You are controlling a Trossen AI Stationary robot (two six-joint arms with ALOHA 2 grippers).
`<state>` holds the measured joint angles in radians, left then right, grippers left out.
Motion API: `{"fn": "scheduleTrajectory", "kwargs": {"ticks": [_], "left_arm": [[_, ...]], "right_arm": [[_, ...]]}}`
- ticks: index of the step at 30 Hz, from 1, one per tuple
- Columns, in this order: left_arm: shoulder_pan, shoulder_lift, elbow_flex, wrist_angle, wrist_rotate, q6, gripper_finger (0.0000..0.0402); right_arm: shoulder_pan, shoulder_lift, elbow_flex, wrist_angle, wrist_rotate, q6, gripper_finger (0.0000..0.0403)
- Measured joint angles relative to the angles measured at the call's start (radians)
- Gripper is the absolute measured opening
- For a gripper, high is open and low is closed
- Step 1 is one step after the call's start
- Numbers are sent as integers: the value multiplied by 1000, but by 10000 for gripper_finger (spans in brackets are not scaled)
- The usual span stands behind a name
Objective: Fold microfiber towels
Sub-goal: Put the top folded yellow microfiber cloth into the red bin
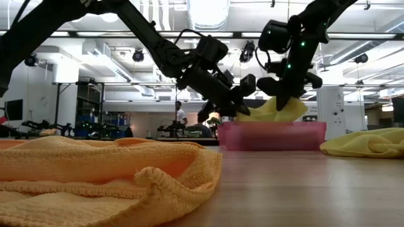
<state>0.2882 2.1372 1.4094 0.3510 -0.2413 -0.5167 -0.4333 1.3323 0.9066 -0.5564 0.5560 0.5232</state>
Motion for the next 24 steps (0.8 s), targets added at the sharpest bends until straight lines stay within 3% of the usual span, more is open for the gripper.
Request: {"fn": "scheduleTrajectory", "kwargs": {"ticks": [8, 14, 20, 24], "left_arm": [[0, 0, 0, -30, 2, 0, 105], [0, -24, -6, -124, 6, 5, 151], [0, -83, -9, -268, 0, 91, 169], [0, -130, -9, -306, -2, 131, 169]], "right_arm": [[-7, 60, 0, -15, -6, 1, 153], [-8, 16, 0, -48, -6, 0, 183], [-8, -56, 0, -60, -10, -76, 180], [-37, -69, 0, -48, -30, -145, 141]]}}
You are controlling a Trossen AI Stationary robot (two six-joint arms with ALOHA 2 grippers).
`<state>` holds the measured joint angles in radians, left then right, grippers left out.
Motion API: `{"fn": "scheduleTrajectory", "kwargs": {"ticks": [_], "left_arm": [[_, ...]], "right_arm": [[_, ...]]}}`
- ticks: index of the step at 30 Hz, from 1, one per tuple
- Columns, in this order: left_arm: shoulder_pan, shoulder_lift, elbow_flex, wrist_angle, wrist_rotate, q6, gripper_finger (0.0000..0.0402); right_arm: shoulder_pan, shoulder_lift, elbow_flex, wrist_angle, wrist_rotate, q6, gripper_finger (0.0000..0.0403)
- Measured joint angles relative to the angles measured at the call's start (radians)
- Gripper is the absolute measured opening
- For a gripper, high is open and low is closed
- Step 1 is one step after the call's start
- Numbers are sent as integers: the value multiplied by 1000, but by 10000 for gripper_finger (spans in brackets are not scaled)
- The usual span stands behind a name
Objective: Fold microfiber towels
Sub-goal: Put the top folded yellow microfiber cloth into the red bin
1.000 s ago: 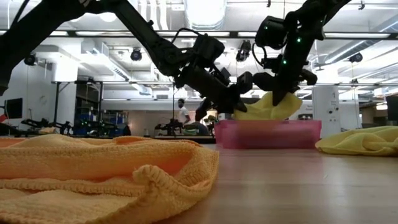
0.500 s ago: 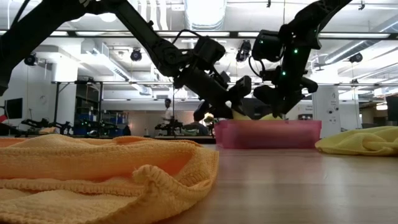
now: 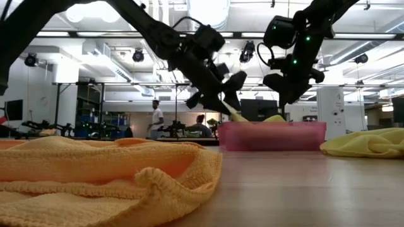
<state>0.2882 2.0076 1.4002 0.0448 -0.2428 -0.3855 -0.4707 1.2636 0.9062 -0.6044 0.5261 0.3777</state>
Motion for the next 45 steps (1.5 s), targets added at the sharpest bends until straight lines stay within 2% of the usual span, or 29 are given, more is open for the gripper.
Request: {"fn": "scheduleTrajectory", "kwargs": {"ticks": [3, 7, 11, 17, 22, 28, 39, 42, 45], "left_arm": [[-1, -27, 0, -27, 0, 27, 169], [-5, -50, 4, -14, 25, 67, 168], [-6, -40, 2, 45, 77, 80, 168], [-3, 39, 12, 126, 87, 125, 152], [6, 85, 11, 207, 77, 165, 122], [31, 96, 10, 200, 51, 210, 89], [34, 91, 5, 188, 54, 212, 43], [21, 84, 26, 197, 54, 237, 36], [9, 85, 28, 198, 56, 239, 27]], "right_arm": [[-48, 6, -1, 36, -94, -47, 92], [-114, 30, -13, 152, -294, -157, 21], [-170, 66, -13, 249, -422, -219, 12], [-227, 147, -14, 311, -415, -246, 9], [-252, 231, -15, 315, -300, -233, 9], [-256, 268, -15, 254, -254, -195, 9], [-232, 130, -15, 208, -243, -184, 9], [-207, 69, -15, 172, -304, -185, 9], [-177, 19, -34, 151, -421, -185, 9]]}}
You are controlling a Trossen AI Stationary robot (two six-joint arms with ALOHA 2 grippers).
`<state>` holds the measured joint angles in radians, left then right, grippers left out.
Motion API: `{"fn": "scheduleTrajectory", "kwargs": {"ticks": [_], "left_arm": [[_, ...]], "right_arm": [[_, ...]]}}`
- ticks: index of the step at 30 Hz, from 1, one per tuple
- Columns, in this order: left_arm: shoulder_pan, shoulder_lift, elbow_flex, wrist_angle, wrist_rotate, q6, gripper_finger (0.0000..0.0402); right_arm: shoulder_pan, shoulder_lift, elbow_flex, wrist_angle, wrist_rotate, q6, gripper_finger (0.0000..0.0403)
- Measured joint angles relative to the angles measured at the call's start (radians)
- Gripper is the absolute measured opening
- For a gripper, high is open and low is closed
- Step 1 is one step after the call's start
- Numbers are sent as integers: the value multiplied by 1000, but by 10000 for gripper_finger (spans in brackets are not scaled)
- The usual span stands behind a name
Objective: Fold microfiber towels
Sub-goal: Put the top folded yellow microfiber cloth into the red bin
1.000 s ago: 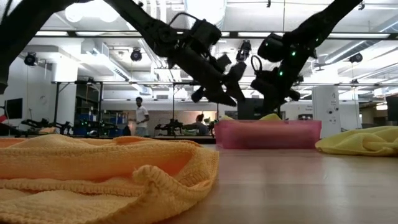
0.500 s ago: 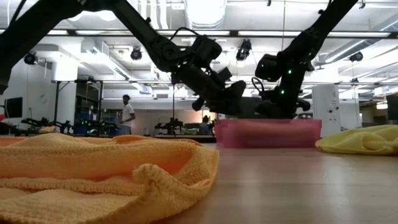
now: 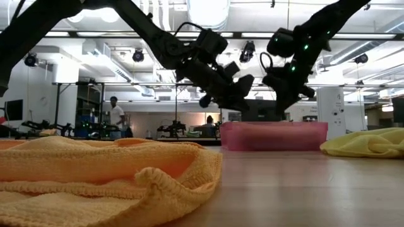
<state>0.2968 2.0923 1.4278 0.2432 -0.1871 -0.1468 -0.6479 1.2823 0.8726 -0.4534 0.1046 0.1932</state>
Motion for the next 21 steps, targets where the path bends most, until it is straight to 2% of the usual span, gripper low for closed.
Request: {"fn": "scheduleTrajectory", "kwargs": {"ticks": [2, 11, 17, 21], "left_arm": [[-4, 16, -2, 2, 3, 0, 20], [-7, 71, -10, 9, -4, 2, 1], [-8, 69, -7, 0, -26, -5, 1], [-16, 47, -9, -17, -26, -3, 1]], "right_arm": [[23, -15, -21, 2, -30, 15, 9], [54, 11, -122, -9, -23, 85, 9], [54, 27, -129, -6, -2, 87, 9], [55, -18, -112, -20, 0, 97, 9]]}}
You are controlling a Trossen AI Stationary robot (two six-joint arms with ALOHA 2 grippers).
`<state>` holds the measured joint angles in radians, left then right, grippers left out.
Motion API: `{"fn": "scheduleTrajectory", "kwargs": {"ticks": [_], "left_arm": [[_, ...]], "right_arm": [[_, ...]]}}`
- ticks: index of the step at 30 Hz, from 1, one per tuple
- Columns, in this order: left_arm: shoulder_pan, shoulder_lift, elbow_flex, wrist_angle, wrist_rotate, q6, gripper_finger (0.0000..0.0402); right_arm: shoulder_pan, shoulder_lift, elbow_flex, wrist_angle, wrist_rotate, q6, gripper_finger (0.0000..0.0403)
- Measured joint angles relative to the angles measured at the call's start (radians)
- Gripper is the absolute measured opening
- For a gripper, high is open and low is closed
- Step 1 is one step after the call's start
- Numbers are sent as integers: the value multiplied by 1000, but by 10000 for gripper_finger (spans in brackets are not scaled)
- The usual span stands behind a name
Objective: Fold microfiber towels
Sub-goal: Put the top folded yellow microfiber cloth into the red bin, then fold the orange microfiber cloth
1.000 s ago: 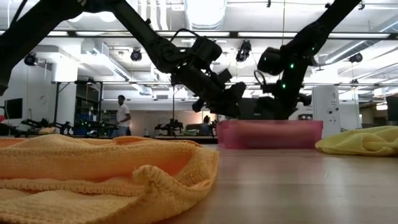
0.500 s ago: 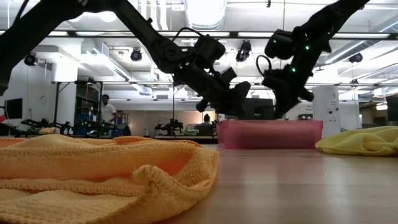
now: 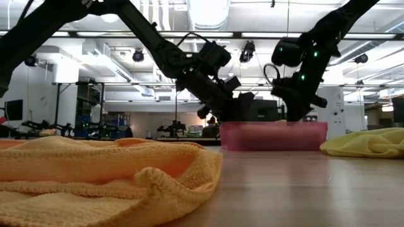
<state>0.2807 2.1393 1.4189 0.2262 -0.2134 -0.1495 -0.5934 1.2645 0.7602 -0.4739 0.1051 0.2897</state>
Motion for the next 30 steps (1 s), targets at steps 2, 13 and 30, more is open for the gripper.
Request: {"fn": "scheduleTrajectory", "kwargs": {"ticks": [2, 13, 30], "left_arm": [[-13, -43, -1, -26, 3, 14, 1], [-265, -401, -76, -369, 11, 130, 1], [-670, -521, -363, -411, 11, -193, 66]], "right_arm": [[7, -37, 9, -17, 1, 1, 9], [245, -272, 4, 29, 1, 25, 9], [519, -212, -34, 390, 0, -103, 9]]}}
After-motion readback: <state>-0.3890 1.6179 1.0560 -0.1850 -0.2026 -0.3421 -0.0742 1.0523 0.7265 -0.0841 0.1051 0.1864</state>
